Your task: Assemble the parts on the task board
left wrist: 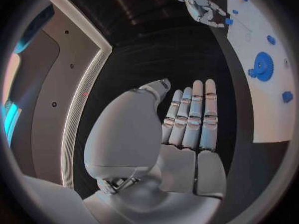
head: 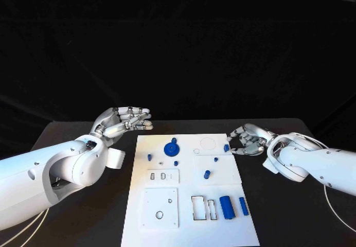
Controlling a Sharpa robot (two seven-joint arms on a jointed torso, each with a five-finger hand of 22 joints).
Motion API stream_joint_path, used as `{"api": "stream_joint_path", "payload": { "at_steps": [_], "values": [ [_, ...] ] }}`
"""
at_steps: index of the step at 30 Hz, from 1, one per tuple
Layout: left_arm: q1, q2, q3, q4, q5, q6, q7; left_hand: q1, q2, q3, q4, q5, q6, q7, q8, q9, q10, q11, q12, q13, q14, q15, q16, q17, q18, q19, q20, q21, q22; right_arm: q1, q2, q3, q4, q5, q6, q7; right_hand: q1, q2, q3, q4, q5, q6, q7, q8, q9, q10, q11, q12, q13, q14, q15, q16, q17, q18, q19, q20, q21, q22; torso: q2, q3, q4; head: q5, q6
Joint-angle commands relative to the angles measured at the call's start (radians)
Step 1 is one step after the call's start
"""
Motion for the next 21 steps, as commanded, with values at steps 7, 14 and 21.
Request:
{"api": "stream_joint_path", "payload": {
  "at_steps": [7,14,21],
  "values": [
    [0.0,-0.001,0.0,0.003,0.0,0.019,0.006,-0.003,-0.007,0.004,-0.003,-0.004,-0.008,0.009,-0.007,-0.001,0.0,0.008,-0.003,0.0,-0.01,0.0,-0.005,0.001,0.011,-0.003,0.002,-0.005,-0.001,-0.011,0.014,0.0,-0.007,-0.01,0.022,0.0,-0.015,-0.005,0.009,0.006,0.007,0.009,-0.002,0.004,0.002,0.013,0.003,0.019,0.037,0.098,0.007,-0.002,0.236,0.002,0.008,0.006,0.007,0.008,0.0,-0.0021,0.0006,-0.003,-0.005],
    [0.0,-0.003,0.0,0.005,-0.001,0.019,0.004,-0.003,-0.007,0.004,-0.003,-0.004,-0.008,0.009,-0.007,-0.001,0.0,0.008,-0.003,0.0,-0.01,0.0,-0.005,0.001,0.011,-0.003,0.002,-0.005,-0.001,-0.015,0.02,0.0,-0.011,-0.009,0.016,-0.01,-0.024,0.005,0.023,0.015,0.006,0.022,-0.005,0.01,0.005,0.023,0.0,0.03,0.046,0.098,0.005,-0.002,0.236,0.001,0.014,0.005,0.014,0.015,0.0,-0.0007,-0.0007,-0.004,-0.007],
    [0.0,-0.003,0.0,0.005,-0.001,0.018,0.003,-0.004,-0.006,0.006,-0.004,-0.004,-0.008,0.009,-0.007,0.0,0.001,0.009,-0.004,0.0,-0.01,0.0,-0.006,0.002,0.011,-0.004,0.002,-0.005,-0.001,-0.016,0.025,0.0,-0.012,-0.009,0.009,-0.022,-0.033,0.02,0.044,0.023,0.004,0.042,-0.011,0.019,0.008,0.036,-0.004,0.045,0.06,0.099,0.001,-0.001,0.239,0.0,0.018,0.002,0.018,0.021,0.0,-0.0002,-0.0002,-0.003,-0.009]
  ]
}}
